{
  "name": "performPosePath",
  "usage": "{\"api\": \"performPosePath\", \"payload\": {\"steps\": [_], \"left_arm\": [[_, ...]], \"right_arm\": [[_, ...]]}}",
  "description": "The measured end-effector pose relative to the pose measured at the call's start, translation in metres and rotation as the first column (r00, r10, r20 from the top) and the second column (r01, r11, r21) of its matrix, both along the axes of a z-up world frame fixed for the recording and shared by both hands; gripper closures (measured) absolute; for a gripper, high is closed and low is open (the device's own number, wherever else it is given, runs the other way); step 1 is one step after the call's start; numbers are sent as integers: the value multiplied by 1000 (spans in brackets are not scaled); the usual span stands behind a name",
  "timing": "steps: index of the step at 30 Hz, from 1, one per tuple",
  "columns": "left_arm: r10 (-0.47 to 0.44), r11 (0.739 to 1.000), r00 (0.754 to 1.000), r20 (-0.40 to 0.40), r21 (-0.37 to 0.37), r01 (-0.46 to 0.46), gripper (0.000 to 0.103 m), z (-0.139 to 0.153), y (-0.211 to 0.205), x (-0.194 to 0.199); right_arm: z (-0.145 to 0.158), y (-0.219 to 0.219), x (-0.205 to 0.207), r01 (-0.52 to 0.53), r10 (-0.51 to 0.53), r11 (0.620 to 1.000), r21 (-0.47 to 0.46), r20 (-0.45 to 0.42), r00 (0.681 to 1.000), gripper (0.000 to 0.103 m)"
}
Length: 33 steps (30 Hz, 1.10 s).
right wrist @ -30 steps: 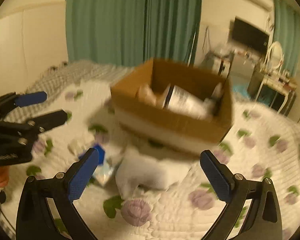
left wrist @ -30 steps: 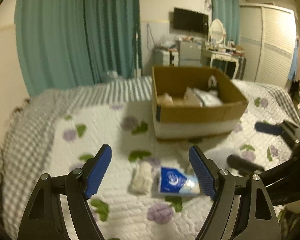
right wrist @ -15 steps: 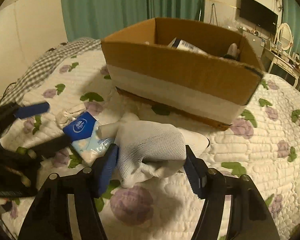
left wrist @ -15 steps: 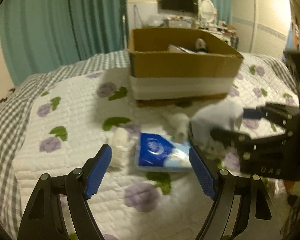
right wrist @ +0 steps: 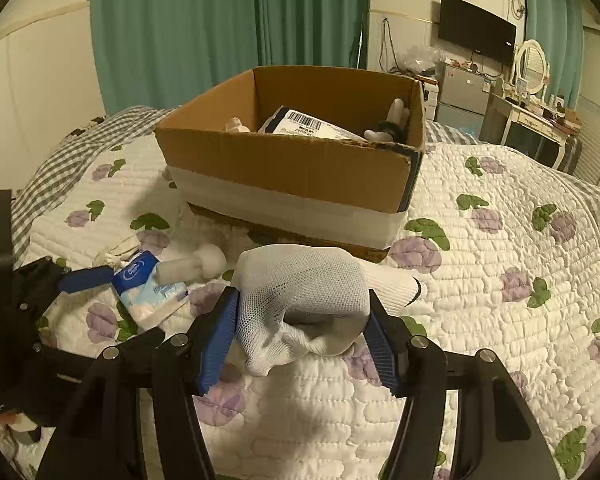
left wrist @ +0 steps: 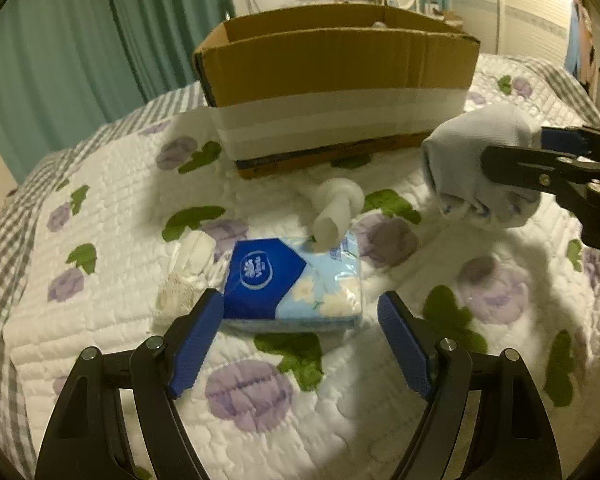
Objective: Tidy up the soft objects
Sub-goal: 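Grasp the blue tissue pack with the left gripper while the right gripper grasps the white glove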
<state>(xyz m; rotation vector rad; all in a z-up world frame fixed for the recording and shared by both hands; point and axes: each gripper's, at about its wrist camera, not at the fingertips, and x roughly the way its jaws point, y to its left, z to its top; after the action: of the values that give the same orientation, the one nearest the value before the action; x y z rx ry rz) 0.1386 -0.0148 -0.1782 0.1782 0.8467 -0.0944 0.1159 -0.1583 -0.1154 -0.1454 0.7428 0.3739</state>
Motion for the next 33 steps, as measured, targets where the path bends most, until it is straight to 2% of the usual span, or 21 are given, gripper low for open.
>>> {"api": "performPosePath", "payload": {"steps": [8, 17, 23, 29, 33], "left_arm": [[52, 991, 998, -42, -121, -57, 22, -3, 26, 10], [9, 998, 1000, -27, -69, -11, 30, -4, 13, 6], [-17, 996, 1000, 21, -89, 19, 31, 20, 11, -19], [1, 991, 997, 71, -130, 8, 31, 54, 19, -52], [7, 991, 994, 109, -131, 7, 31, 81, 25, -69]], "right_arm": [[-3, -1, 2, -1, 1, 1000, 11, -7, 1000, 43], [-4, -1, 1, 8, -8, 1000, 11, -14, 1000, 43], [12, 0, -10, 23, -24, 999, 37, 10, 1000, 43], [30, -2, -33, 42, -45, 997, 60, 48, 998, 43], [44, -5, -50, 55, -62, 995, 80, 78, 995, 43]]}}
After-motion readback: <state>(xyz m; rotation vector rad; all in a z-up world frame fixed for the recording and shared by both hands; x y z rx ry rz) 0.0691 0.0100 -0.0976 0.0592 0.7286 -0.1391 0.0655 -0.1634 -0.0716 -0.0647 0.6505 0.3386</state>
